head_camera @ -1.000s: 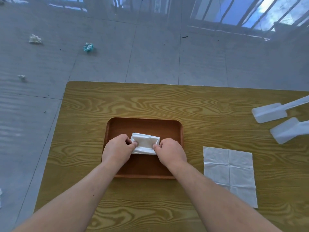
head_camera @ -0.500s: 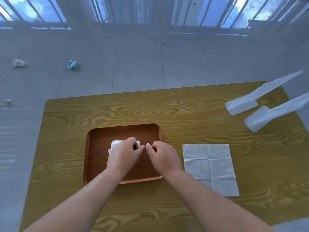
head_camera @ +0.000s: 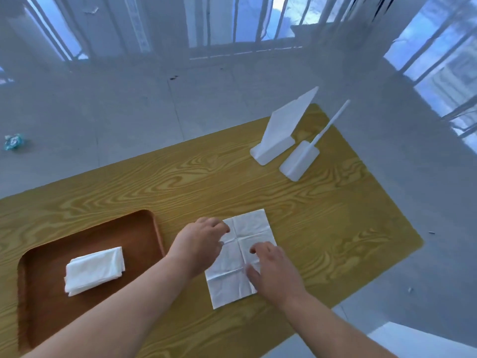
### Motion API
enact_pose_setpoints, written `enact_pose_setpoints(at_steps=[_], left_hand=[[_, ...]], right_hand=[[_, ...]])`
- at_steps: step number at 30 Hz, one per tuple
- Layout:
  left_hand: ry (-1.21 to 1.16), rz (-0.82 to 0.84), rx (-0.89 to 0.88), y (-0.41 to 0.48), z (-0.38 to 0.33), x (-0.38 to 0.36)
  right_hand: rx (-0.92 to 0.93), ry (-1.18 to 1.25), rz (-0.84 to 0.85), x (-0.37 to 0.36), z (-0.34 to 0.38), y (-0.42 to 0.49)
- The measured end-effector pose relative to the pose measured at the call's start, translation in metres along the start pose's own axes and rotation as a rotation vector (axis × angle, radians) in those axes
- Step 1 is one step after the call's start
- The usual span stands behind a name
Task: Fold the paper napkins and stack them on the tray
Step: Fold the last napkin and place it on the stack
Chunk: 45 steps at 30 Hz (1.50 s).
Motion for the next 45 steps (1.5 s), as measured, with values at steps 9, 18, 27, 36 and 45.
enact_pose_setpoints(at_steps=[9, 18, 27, 36, 45], left_hand=[[0.047, 0.106, 0.146, 0.022, -0.027, -0.014], [-0.093, 0.161, 0.499, 0.04, -0.041, -0.014], [-0.681, 0.33, 0.762, 0.042, -0.049, -0.005], [-0.681, 0.51, 0.661, 0.021, -0.032, 0.011], [-1.59, 0.598, 0.442, -0.043, 0.004, 0.082]], right_hand=[[0.083, 0.011, -0.003, 0.008, -0.052, -0.011], [0.124, 0.063, -0.015, 0.008, -0.061, -0.002], [0.027, 0.112, 0.033, 0.012, -0.056, 0.002], [-0.012, 0.142, 0.044, 0.015, -0.038, 0.0], [-0.374, 0.975, -0.041, 0.035, 0.008, 0.01]])
Point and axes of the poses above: each hand's wrist, its own y-axis towards the middle knuckle, its own x-axis out of the back of the hand, z = x × y, the point moved 1 cm from there along y, towards the middle knuckle, and after that the axes turned 13 degrees about x, right-handed, at the moved point
